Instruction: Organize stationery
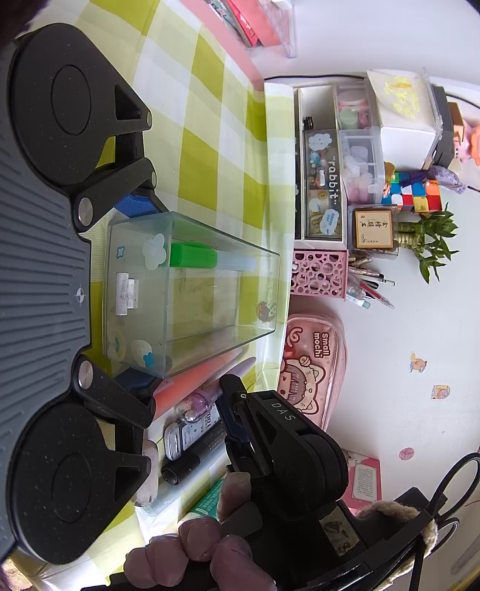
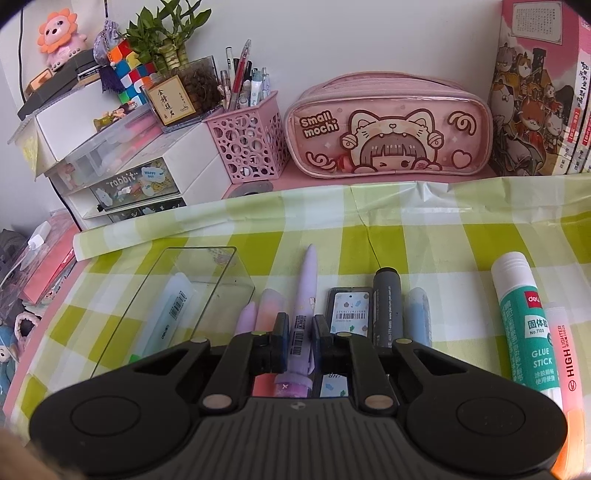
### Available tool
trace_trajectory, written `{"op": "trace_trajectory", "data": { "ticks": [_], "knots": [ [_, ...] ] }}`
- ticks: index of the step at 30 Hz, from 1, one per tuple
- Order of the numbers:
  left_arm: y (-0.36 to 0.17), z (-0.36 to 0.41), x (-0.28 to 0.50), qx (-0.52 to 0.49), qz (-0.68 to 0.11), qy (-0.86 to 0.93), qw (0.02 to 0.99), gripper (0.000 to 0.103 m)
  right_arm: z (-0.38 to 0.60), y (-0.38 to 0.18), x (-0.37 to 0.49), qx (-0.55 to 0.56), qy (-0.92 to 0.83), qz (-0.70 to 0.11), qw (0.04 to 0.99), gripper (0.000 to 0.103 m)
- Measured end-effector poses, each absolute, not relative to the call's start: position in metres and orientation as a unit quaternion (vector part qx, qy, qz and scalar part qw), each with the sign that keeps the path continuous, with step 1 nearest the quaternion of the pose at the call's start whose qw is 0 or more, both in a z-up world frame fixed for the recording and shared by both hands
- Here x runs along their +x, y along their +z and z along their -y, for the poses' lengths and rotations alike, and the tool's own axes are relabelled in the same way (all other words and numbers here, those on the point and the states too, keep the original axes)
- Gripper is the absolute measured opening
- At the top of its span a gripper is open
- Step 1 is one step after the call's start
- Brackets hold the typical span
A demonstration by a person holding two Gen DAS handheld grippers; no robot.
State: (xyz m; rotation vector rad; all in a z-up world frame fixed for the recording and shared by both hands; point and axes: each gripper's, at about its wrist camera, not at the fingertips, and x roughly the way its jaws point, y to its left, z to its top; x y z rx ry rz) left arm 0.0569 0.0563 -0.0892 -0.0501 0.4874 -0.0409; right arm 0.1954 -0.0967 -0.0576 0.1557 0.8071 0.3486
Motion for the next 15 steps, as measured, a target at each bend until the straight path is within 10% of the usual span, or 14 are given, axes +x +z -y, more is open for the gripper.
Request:
{"op": "trace_trajectory", "data": {
  "ticks": [15],
  "knots": [
    [-0.089, -0.056, 0.057, -0.025, -0.241, -0.020, 0.970, 0.075, 0.109, -0.004, 0.161, 0.120, 0.193, -0.332, 0.915, 0.029]
  ]
}}
